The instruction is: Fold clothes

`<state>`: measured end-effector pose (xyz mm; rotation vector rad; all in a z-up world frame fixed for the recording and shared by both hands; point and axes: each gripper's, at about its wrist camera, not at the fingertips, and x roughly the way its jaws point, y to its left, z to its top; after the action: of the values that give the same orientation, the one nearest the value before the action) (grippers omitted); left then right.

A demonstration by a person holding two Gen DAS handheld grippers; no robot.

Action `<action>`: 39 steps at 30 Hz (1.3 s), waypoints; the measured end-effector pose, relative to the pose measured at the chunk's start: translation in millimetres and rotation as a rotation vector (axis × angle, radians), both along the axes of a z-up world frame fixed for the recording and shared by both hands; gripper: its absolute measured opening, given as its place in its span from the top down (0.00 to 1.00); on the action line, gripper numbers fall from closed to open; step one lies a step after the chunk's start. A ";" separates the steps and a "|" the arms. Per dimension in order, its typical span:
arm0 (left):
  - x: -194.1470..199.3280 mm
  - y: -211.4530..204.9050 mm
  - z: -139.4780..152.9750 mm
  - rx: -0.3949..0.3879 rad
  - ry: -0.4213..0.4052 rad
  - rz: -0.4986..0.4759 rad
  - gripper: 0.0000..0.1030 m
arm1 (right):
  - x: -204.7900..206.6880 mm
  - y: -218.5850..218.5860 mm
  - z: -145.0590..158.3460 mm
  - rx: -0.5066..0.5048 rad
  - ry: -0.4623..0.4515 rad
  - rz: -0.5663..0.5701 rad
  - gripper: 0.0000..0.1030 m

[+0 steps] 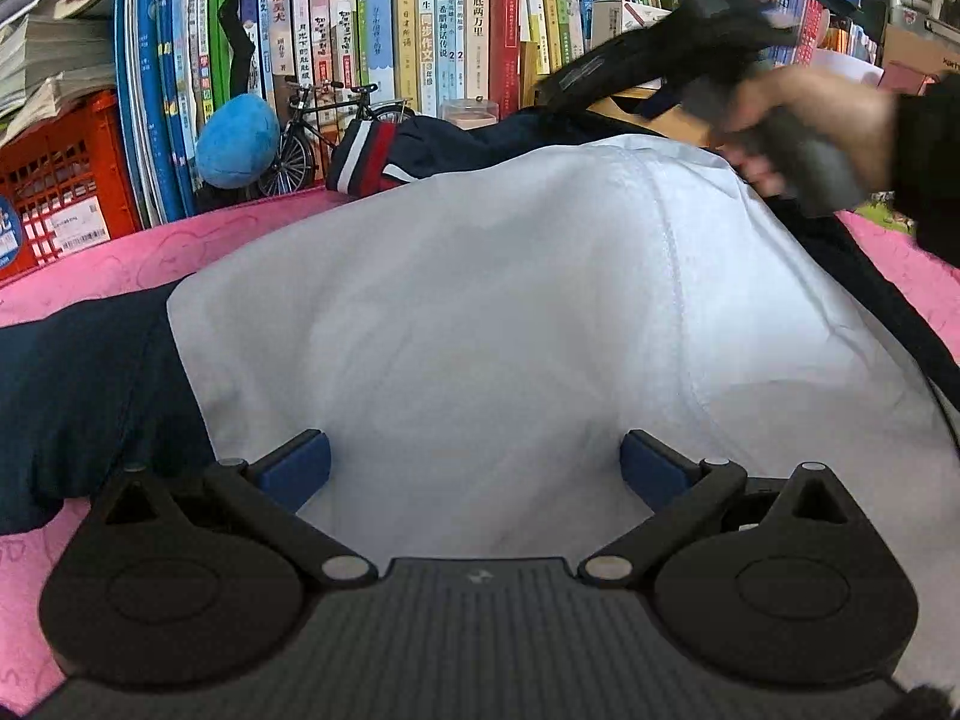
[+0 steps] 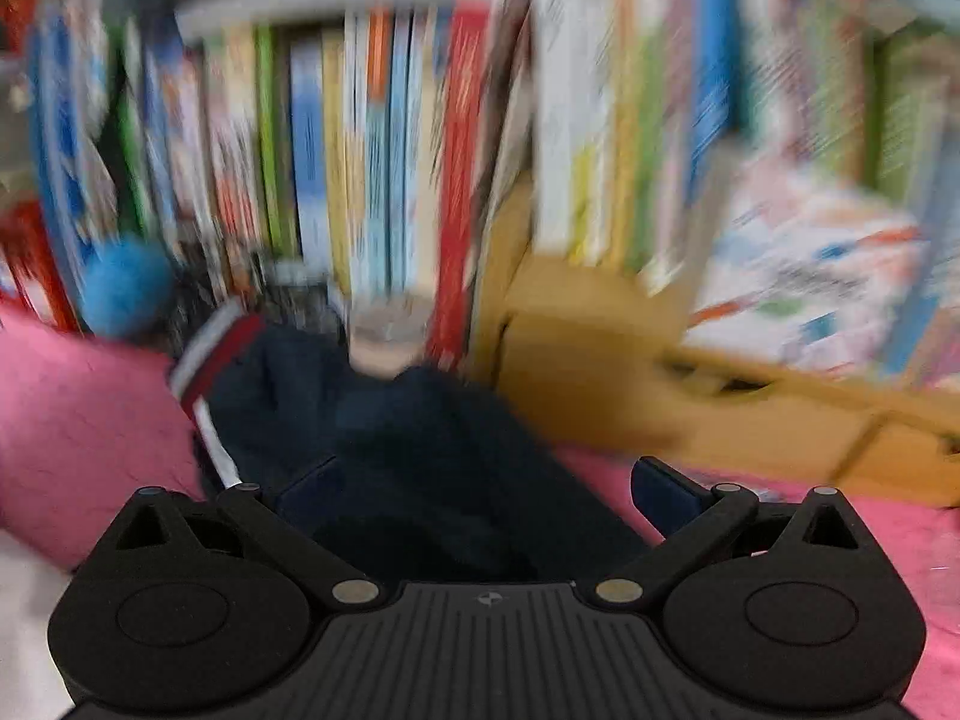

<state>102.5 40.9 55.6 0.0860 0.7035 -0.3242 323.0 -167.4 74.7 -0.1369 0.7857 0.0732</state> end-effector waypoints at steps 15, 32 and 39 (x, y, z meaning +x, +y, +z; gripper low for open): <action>0.1 13.4 1.2 -0.089 0.007 -0.017 0.00 | -179.5 -95.4 107.3 -0.424 -0.569 -0.314 0.95; 0.5 11.3 -2.9 -0.107 0.008 -0.047 0.00 | -323.7 -242.1 38.0 0.004 -0.213 -0.470 0.13; -5.4 3.4 -7.2 -0.071 -0.002 -0.093 0.00 | -257.1 -155.6 84.5 0.275 -0.349 -0.079 0.00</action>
<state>97.1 44.3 48.4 0.0521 0.6861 -0.4379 65.9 -323.0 159.3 0.1401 0.4261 0.0790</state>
